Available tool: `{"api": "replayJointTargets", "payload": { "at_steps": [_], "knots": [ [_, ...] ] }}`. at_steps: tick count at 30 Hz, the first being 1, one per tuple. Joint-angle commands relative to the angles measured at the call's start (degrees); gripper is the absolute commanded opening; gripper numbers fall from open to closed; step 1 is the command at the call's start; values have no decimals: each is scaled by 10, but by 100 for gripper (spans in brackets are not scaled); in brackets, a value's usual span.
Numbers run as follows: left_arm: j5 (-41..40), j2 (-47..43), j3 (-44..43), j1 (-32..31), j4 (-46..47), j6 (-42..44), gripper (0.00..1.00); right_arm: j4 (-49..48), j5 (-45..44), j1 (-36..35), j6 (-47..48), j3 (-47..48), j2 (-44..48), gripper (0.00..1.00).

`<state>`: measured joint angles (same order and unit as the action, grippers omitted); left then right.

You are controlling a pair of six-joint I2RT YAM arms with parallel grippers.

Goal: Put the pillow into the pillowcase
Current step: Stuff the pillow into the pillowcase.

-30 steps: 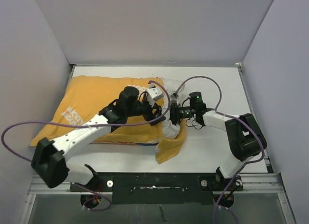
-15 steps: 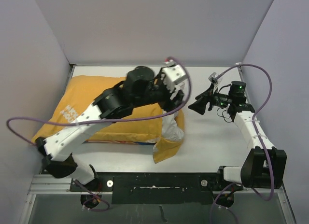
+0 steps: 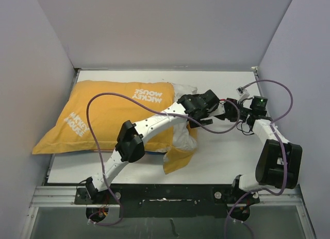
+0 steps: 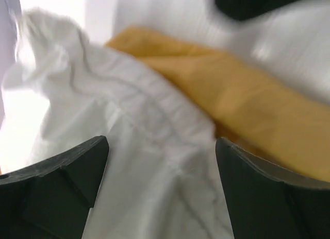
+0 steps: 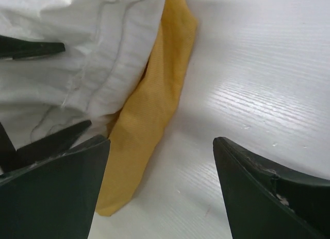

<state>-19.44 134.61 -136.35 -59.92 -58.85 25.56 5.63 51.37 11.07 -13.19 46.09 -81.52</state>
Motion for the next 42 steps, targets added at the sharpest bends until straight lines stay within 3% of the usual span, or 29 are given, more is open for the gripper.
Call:
{"api": "replayJointTargets", "payload": {
  "at_steps": [1,2,4,5,9,16,23,27,33,36,39,42],
  "knots": [
    [-123,-16,63,59,-22,12,80,-54,28,7,-22,1,0,84],
    [-133,-31,100,67,-22,-3,67,-56,35,0,-18,1,-2,84],
    [-145,-70,180,80,4,-21,16,-60,52,-23,-8,2,-7,85],
    [-141,-105,225,82,26,-23,0,-73,65,-39,-4,2,-10,86],
    [-116,-245,412,79,189,-30,0,-63,40,-103,30,16,-25,87],
    [43,-472,585,92,361,-86,0,-56,29,-192,-6,76,-101,87],
    [84,-536,636,116,370,-94,0,-229,91,-200,-140,54,-107,91],
    [101,-563,651,124,383,-99,0,-77,-2,-289,-26,114,-141,92],
    [136,-606,644,127,389,-117,0,-53,-120,-330,-42,154,-183,85],
    [142,-626,644,128,387,-119,0,-65,-106,-338,-70,159,-217,81],
    [140,-639,640,129,373,-118,0,-77,-84,-335,-74,163,-211,67],
    [145,-653,640,129,361,-120,0,-108,-48,-307,-54,144,-145,68]
  ]
}}
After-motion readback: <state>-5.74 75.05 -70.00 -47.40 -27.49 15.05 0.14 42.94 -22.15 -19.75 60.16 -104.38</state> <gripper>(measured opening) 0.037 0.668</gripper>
